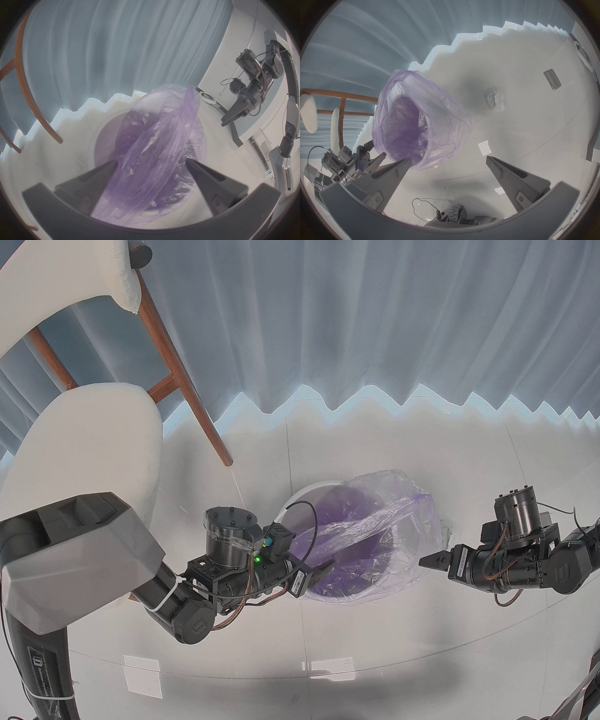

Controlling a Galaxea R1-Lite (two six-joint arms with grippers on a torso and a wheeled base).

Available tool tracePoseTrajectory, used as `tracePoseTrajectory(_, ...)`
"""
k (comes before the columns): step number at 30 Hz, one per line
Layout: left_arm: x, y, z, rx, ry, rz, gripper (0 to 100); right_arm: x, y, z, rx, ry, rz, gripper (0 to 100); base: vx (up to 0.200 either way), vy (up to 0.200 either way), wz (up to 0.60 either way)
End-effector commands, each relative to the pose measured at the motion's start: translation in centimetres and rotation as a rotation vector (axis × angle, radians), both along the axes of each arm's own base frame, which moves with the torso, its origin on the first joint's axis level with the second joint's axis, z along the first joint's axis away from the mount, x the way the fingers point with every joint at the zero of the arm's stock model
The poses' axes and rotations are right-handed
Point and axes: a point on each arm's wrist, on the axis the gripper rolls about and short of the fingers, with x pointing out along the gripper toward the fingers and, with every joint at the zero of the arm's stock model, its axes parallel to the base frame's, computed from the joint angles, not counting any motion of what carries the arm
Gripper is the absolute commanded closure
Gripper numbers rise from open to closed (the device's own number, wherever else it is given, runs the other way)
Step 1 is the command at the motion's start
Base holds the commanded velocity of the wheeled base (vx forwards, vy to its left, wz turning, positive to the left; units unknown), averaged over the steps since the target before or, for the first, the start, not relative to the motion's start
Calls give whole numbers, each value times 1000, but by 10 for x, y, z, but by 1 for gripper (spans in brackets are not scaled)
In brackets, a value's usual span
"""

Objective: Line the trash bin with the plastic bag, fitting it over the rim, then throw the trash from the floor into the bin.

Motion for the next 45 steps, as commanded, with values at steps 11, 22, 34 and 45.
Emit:
tracePoseTrajectory(11,13,4,0,-14,-12,46,100,52,-6,-35,-58,-203,32,0,0,0,0)
tracePoseTrajectory(22,11,4,9,-47,-42,48,100,74,-12,-43,-121,-442,134,0,0,0,0)
tracePoseTrajectory(34,18,18,27,-94,-70,79,100,90,-6,-32,-43,-593,152,100,0,0,0)
tracePoseTrajectory(45,43,23,53,-405,200,219,100,116,0,-18,217,-631,49,100,0,0,0)
